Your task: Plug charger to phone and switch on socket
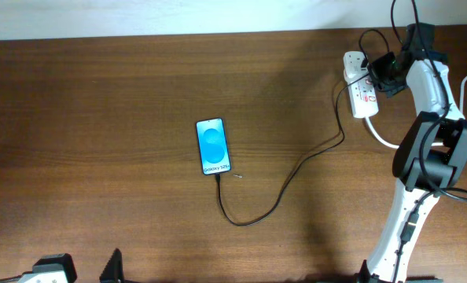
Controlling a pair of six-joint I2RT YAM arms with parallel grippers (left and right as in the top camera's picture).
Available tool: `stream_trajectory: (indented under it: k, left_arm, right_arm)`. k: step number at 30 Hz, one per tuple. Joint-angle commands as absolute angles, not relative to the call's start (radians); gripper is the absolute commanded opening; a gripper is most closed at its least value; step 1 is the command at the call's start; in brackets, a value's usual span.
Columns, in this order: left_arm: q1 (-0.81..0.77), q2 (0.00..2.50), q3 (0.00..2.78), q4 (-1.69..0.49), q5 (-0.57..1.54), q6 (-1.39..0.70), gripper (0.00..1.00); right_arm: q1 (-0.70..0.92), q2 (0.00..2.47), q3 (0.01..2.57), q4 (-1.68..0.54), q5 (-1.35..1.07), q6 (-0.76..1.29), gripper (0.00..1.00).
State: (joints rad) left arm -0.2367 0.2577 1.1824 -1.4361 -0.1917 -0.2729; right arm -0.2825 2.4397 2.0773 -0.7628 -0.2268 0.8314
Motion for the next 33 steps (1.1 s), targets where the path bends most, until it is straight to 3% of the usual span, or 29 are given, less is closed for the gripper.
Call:
stream_trajectory:
  k: [1, 33]
  left_arm:
    - [-0.242, 0.252, 1.178, -1.433, -0.200, -0.283, 0.99]
    - [-0.242, 0.252, 1.178, -1.433, -0.200, -0.283, 0.99]
  right_arm:
    - [-0.281, 2.450, 2.073, -0.743, -0.240, 0.817, 0.04]
    - [-0.169, 2.527, 2.069, -0.796, -0.240, 0.764, 0.04]
